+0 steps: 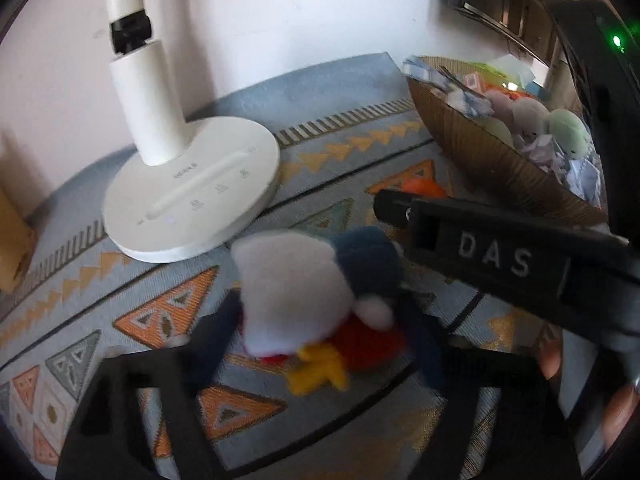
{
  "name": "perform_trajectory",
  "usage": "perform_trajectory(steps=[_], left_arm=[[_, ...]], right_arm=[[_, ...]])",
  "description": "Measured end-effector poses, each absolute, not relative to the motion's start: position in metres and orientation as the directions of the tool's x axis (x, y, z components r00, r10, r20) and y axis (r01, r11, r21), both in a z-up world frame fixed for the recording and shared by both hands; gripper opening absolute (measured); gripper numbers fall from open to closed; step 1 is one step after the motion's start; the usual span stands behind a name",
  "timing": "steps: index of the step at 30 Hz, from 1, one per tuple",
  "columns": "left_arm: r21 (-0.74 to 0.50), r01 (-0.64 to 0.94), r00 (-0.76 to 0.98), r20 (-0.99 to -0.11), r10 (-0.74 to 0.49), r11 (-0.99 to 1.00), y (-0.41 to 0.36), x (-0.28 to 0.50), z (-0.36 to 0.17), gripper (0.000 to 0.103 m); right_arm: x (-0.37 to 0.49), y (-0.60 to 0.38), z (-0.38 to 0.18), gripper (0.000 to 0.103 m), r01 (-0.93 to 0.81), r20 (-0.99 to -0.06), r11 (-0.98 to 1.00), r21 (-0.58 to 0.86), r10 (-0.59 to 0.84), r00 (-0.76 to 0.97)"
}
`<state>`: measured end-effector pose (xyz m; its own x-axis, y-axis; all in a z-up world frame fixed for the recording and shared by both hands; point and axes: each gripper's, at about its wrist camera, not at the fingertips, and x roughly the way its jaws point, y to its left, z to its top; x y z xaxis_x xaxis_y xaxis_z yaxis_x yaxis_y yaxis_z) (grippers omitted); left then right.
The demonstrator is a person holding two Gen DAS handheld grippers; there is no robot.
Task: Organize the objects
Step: 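Grasp the white-and-blue plush toy with the left gripper while the right gripper grasps the orange, then carry the plush toy and orange into the gold bowl and open both grippers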
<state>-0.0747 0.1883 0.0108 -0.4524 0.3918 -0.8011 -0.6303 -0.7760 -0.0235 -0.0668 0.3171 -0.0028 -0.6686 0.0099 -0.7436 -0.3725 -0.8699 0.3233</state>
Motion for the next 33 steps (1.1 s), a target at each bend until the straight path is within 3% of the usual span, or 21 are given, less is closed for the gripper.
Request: perform_trajectory(steps=[4, 11, 14, 18, 23, 24, 25, 28, 33], left_arm=[[-0.035, -0.627, -0.471, -0.778, 0.415, -0.778, 0.177, -0.065, 0.019, 0.054], [-0.088, -0.485, -0.537, -0.755, 0.376, -0.870, 0.109, -0.002, 0.031, 0.053], [-0.094, -0.377, -0.588, -0.745, 0.316, -0.922, 0.072, 0.023, 0.036, 0.053], [-0.131, -0.247, -0.617, -0.742, 0.260, -0.960, 0.032, 0.041, 0.034, 0.053], [-0.163, -0.225, -0.630, -0.728, 0.271, -0.961, 0.016, 0.050, 0.026, 0.053], [-0.161, -0.232, -0.639, -0.719, 0.275, -0.959, 0.016, 0.052, 0.027, 0.053], [-0.157, -0.237, -0.642, -0.716, 0.276, -0.959, 0.018, 0.052, 0.027, 0.053], [-0.139, -0.241, -0.639, -0.722, 0.265, -0.961, 0.022, 0.047, 0.023, 0.053], [-0.094, -0.227, -0.630, -0.745, 0.220, -0.969, 0.027, 0.045, 0.020, 0.054]], right_arm=[[-0.061, 0.318, -0.003, 0.036, -0.331, -0.731, -0.869, 0.368, -0.051, -0.681], [0.000, 0.297, 0.005, 0.036, -0.156, -0.707, -0.883, 0.443, -0.237, -0.666], [0.038, 0.283, 0.009, 0.036, -0.038, -0.723, -0.920, 0.390, -0.280, -0.632], [0.072, 0.259, 0.005, 0.036, 0.053, -0.773, -0.974, 0.221, -0.208, -0.599], [0.086, 0.257, -0.007, 0.037, 0.063, -0.775, -0.974, 0.216, -0.210, -0.596], [0.088, 0.258, -0.007, 0.039, 0.064, -0.774, -0.974, 0.215, -0.210, -0.598], [0.088, 0.258, -0.008, 0.050, 0.062, -0.774, -0.975, 0.215, -0.209, -0.598], [0.090, 0.258, -0.008, 0.069, 0.073, -0.765, -0.970, 0.233, -0.229, -0.602], [0.091, 0.260, -0.008, 0.071, 0.055, -0.768, -0.972, 0.227, -0.214, -0.604]])
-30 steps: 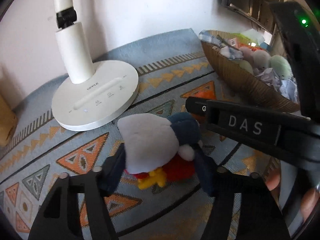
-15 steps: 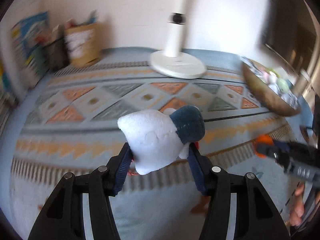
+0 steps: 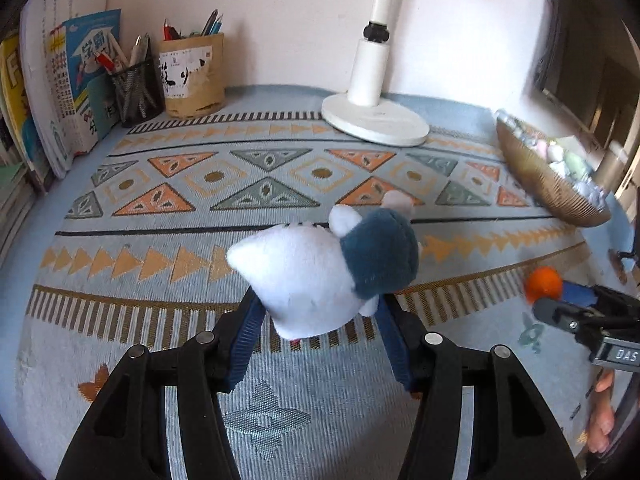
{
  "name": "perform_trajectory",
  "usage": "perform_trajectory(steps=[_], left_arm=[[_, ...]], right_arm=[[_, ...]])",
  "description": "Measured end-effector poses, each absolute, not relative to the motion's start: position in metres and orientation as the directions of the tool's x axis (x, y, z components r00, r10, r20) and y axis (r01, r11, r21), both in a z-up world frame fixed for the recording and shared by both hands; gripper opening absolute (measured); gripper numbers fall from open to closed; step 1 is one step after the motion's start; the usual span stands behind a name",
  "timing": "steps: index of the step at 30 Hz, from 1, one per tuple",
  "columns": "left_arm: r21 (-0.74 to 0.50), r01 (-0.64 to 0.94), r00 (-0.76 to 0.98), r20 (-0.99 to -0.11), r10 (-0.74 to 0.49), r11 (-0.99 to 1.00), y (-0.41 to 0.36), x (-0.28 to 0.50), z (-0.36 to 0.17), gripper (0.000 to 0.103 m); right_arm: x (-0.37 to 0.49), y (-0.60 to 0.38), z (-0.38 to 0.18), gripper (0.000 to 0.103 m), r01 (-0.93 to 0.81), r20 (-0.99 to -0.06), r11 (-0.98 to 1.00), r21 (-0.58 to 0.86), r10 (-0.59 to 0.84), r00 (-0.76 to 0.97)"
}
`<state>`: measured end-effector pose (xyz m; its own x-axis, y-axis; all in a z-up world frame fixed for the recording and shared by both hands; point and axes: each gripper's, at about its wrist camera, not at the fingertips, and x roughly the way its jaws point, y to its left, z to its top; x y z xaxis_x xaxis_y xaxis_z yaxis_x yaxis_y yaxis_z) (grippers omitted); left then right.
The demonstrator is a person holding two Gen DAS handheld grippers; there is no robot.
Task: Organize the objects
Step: 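Carry the plush toy and orange into the gold bowl and open both grippers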
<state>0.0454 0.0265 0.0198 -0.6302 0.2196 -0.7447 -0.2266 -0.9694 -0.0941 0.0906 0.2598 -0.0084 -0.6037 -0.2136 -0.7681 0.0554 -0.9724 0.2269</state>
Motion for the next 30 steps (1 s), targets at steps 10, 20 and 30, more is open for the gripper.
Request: perform_trajectory(steps=[10, 20, 30], left_arm=[[-0.134, -0.214, -0.617, -0.749, 0.240, -0.968, 0.020, 0.042, 0.019, 0.053], [-0.212, -0.264, -0.640, -0.691, 0.336, -0.941, 0.039, 0.042, 0.053, 0.048], [-0.234, -0.522, -0.576, -0.613, 0.541, -0.820, 0.201, -0.004, 0.121, 0.048]], right_arm=[[0.086, 0.240, -0.009, 0.037, 0.058, -0.775, -0.994, 0.091, -0.107, -0.623], [0.113, 0.286, 0.021, 0.037, -0.002, -0.688, -0.972, 0.235, -0.166, -0.706], [0.126, 0.430, 0.118, 0.037, -0.206, -0.527, -0.918, 0.339, -0.004, -0.850]])
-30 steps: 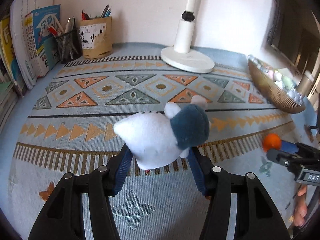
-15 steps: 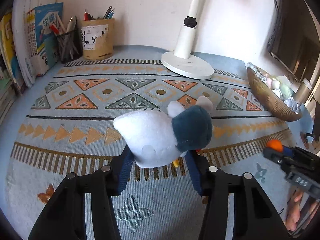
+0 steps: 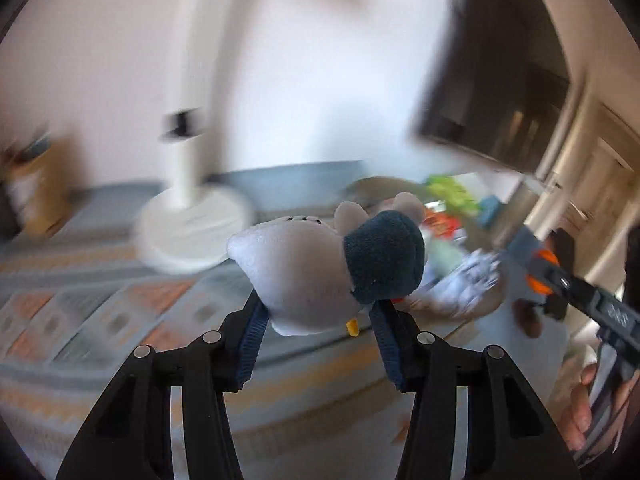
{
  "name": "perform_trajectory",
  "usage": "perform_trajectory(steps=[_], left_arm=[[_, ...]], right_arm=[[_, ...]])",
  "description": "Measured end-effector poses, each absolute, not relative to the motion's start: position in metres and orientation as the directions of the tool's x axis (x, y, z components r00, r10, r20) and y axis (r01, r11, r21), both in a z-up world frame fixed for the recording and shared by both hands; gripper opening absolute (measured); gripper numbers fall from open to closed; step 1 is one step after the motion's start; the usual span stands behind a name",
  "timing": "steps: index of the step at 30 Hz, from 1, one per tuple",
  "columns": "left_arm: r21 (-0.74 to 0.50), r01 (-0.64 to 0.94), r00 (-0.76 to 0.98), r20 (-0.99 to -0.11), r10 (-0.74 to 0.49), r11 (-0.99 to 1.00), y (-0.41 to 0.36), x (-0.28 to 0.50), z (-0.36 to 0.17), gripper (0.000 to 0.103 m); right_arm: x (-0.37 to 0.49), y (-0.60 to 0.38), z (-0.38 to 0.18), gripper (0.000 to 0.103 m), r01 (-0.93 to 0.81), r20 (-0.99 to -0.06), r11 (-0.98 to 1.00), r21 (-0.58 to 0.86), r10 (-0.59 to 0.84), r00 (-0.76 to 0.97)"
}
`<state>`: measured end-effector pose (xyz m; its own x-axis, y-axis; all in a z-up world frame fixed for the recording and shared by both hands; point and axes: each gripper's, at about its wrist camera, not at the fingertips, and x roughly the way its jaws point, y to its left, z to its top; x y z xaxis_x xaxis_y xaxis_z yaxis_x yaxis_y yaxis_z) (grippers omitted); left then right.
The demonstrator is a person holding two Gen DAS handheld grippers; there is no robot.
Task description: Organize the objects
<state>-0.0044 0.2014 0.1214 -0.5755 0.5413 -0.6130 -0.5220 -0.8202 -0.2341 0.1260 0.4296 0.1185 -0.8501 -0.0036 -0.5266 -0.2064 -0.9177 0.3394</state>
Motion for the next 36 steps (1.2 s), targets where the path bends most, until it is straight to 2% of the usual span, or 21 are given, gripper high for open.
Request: perform_trajectory(steps=[4, 8, 12, 14, 16, 20, 25, 29, 33, 36], left_arm=[[-0.228, -0.557, -0.551, -0.618, 0.561, -0.798, 0.262, -0.031, 0.120, 0.048], [-0.226, -0.554, -0.556, -0.616, 0.558, -0.801, 0.297, -0.051, 0.110, 0.048], [-0.214, -0.570, -0.541, -0.628, 0.559, -0.793, 0.318, -0.062, 0.100, 0.049], [-0.237, -0.603, -0.491, -0.642, 0.589, -0.761, 0.322, -0.066, 0.095, 0.057], [-0.227, -0.609, -0.483, -0.654, 0.582, -0.760, 0.320, -0.066, 0.093, 0.079], [-0.264, -0.585, -0.500, -0.627, 0.598, -0.767, 0.285, -0.059, 0.105, 0.080], [-0.300, -0.525, -0.548, -0.596, 0.586, -0.796, 0.217, -0.033, 0.119, 0.081], [-0.250, -0.420, -0.629, -0.612, 0.479, -0.872, 0.144, 0.002, 0.119, 0.085], [-0.113, -0.243, -0.711, -0.655, 0.256, -0.963, 0.070, 0.039, 0.099, 0.087], [-0.045, -0.122, -0.697, -0.707, 0.118, -0.992, 0.023, 0.054, 0.073, 0.087]], right_arm=[[0.094, 0.473, 0.123, 0.037, -0.279, -0.543, -0.896, 0.347, 0.050, -0.838], [0.064, 0.493, 0.120, 0.037, -0.282, -0.555, -0.879, 0.383, 0.025, -0.832], [0.041, 0.495, 0.116, 0.037, -0.296, -0.574, -0.893, 0.339, 0.053, -0.817], [0.030, 0.497, 0.110, 0.042, -0.303, -0.592, -0.896, 0.324, 0.058, -0.804], [0.027, 0.501, 0.105, 0.057, -0.322, -0.607, -0.888, 0.329, 0.062, -0.793], [0.050, 0.505, 0.106, 0.061, -0.341, -0.578, -0.864, 0.369, 0.074, -0.813], [0.080, 0.472, 0.113, 0.063, -0.280, -0.567, -0.889, 0.361, 0.029, -0.823], [0.102, 0.410, 0.112, 0.064, -0.171, -0.574, -0.935, 0.312, -0.042, -0.818], [0.110, 0.339, 0.084, 0.078, -0.094, -0.637, -0.967, 0.236, -0.081, -0.767], [0.106, 0.302, 0.050, 0.079, -0.065, -0.696, -0.976, 0.210, -0.102, -0.710]])
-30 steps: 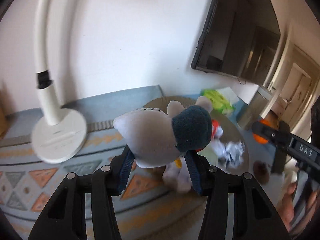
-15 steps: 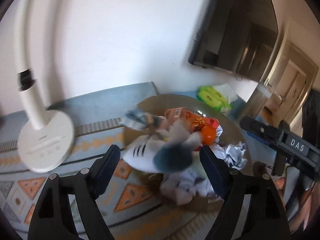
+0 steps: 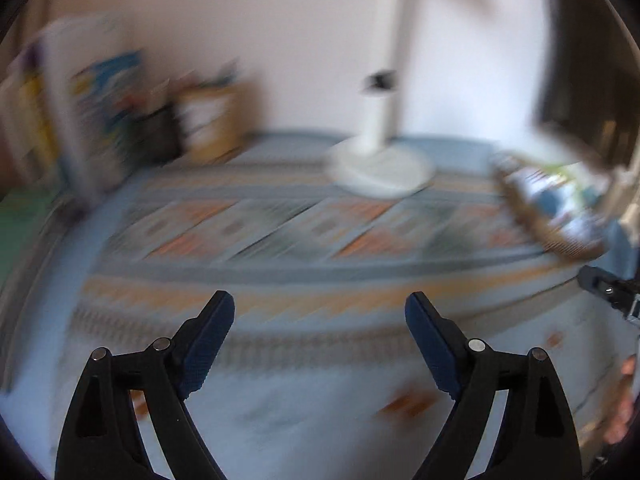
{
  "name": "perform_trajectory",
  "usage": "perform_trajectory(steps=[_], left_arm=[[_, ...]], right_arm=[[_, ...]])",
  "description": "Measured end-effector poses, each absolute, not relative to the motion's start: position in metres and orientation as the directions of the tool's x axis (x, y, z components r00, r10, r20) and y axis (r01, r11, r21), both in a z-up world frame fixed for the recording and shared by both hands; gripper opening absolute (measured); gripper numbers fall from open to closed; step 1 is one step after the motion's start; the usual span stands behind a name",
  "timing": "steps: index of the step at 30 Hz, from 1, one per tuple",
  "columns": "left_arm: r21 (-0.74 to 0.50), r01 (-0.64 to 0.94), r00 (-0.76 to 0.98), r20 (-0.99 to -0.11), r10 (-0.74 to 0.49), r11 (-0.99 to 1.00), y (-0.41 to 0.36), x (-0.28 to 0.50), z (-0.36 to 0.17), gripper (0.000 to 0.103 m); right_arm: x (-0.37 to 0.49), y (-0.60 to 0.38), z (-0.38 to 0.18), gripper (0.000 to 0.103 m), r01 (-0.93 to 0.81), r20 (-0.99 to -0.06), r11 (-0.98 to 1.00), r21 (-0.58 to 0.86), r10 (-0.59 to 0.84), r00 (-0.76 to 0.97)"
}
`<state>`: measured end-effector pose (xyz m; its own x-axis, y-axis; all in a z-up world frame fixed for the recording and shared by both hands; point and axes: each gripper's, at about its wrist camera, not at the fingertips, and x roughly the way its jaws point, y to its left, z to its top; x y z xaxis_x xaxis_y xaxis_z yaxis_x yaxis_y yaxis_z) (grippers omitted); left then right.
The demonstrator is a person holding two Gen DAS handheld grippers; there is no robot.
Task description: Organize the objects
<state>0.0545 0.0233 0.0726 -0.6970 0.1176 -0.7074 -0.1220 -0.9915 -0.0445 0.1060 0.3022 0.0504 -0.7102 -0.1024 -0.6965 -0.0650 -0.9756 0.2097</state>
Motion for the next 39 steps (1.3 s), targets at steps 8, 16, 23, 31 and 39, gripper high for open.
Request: perform_trajectory(steps=[8, 16, 23, 31, 39], left_arm=[[-0.105, 0.039, -0.597, -0.800, 0.061, -0.994, -0.044, 0.050, 0.024, 0.087], [-0.018, 0.002, -0.599, -0.801, 0.013, -1.000, -0.029, 0.045, 0.021, 0.087], [0.008, -0.012, -0.589, -0.808, 0.001, -1.000, -0.024, 0.044, 0.017, 0.096], [0.008, -0.003, -0.579, -0.815, -0.005, -1.000, -0.023, 0.042, 0.015, 0.102], [0.008, 0.000, -0.581, -0.814, -0.007, -1.000, -0.023, 0.043, 0.015, 0.103]], right_arm=[[0.080, 0.260, -0.008, 0.079, -0.079, -0.800, -0.995, 0.060, -0.001, -0.600], [0.073, 0.263, -0.015, 0.079, -0.090, -0.815, -0.995, 0.042, 0.018, -0.579], [0.072, 0.261, -0.015, 0.082, -0.092, -0.810, -0.995, 0.047, 0.016, -0.586], [0.070, 0.264, -0.018, 0.100, -0.107, -0.818, -0.993, 0.058, 0.014, -0.576], [0.067, 0.258, -0.021, 0.103, -0.105, -0.831, -0.994, -0.004, 0.061, -0.552]])
